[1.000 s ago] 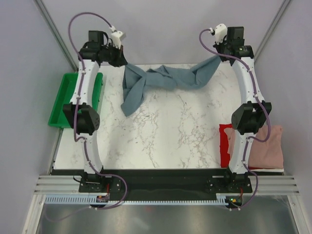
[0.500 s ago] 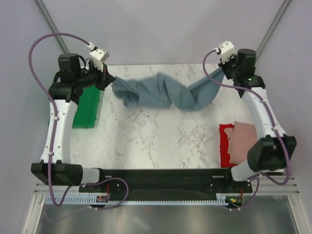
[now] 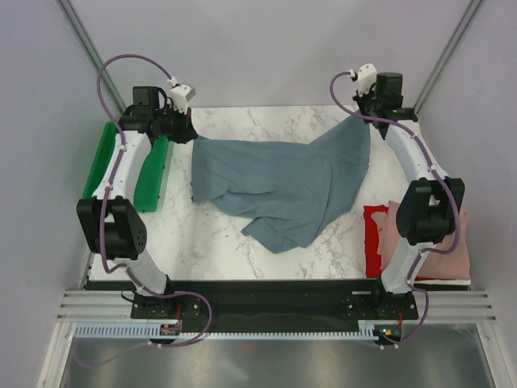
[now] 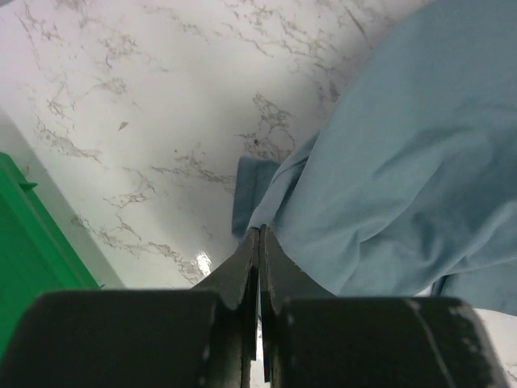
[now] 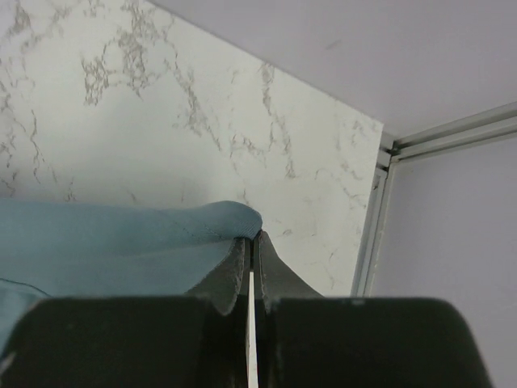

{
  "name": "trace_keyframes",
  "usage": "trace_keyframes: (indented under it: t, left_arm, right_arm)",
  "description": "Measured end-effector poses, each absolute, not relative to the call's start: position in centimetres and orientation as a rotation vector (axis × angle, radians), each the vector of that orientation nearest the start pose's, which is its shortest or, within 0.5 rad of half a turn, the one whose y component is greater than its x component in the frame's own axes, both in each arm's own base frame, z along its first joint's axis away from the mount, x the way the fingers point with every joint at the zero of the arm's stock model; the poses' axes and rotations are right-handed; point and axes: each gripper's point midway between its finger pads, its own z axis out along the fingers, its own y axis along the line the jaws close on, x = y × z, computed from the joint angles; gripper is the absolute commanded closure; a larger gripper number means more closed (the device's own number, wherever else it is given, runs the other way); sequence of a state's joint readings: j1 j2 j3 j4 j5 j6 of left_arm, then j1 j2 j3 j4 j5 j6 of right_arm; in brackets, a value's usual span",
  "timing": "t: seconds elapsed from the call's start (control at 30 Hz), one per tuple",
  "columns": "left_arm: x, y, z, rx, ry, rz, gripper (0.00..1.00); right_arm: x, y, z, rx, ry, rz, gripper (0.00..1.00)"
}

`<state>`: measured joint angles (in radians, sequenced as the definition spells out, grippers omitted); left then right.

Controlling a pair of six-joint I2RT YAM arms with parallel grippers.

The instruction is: Fold and stack the t-shirts

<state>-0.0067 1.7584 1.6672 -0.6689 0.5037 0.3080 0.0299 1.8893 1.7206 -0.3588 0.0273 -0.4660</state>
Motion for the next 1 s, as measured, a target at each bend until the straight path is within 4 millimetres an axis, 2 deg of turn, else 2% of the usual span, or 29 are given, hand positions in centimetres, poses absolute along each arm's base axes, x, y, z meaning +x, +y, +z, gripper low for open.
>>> trace_keyframes:
  t: [0.07, 0.17, 0.3, 0.4, 0.53, 0.67, 0.83, 0.93, 1.0]
  left_arm:
    - [45.1, -7.9, 23.4, 0.604, 2.135, -0.426, 0.95]
    - [43.7, -8.2, 24.0, 0.614, 2.115, -0.443, 0.95]
    - [43.2, -8.3, 23.4, 0.615, 2.128, -0.459, 0.98]
    - [43.5, -8.1, 23.3, 0.608, 2.137, -0.444, 0.98]
    - [46.5, -7.5, 25.7, 0.590, 2.087, -0.381, 0.98]
    - [50.7, -6.3, 30.6, 0.530, 1.972, -0.300, 0.98]
    - [55.0, -3.9, 37.7, 0.455, 1.784, -0.214, 0.98]
    - [56.5, -3.3, 42.5, 0.441, 1.645, -0.168, 0.98]
    - [56.5, -3.3, 45.1, 0.442, 1.566, -0.149, 0.98]
  right_arm:
    - [54.7, -0.7, 24.4, -0.490, 2.015, -0.294, 1.00]
    - [54.2, -0.7, 26.8, -0.471, 1.967, -0.297, 1.00]
    - [53.9, -0.6, 27.7, -0.451, 1.949, -0.291, 1.00]
    - [54.0, -0.7, 27.5, -0.445, 1.957, -0.293, 1.00]
    - [55.1, -1.0, 29.1, -0.429, 1.932, -0.316, 1.00]
    - [57.3, -2.0, 33.1, -0.373, 1.844, -0.360, 1.00]
    - [60.4, -5.1, 39.9, -0.264, 1.675, -0.434, 1.00]
    - [61.0, -6.1, 43.7, -0.224, 1.570, -0.464, 1.00]
    - [60.7, -6.4, 45.9, -0.207, 1.509, -0.480, 1.00]
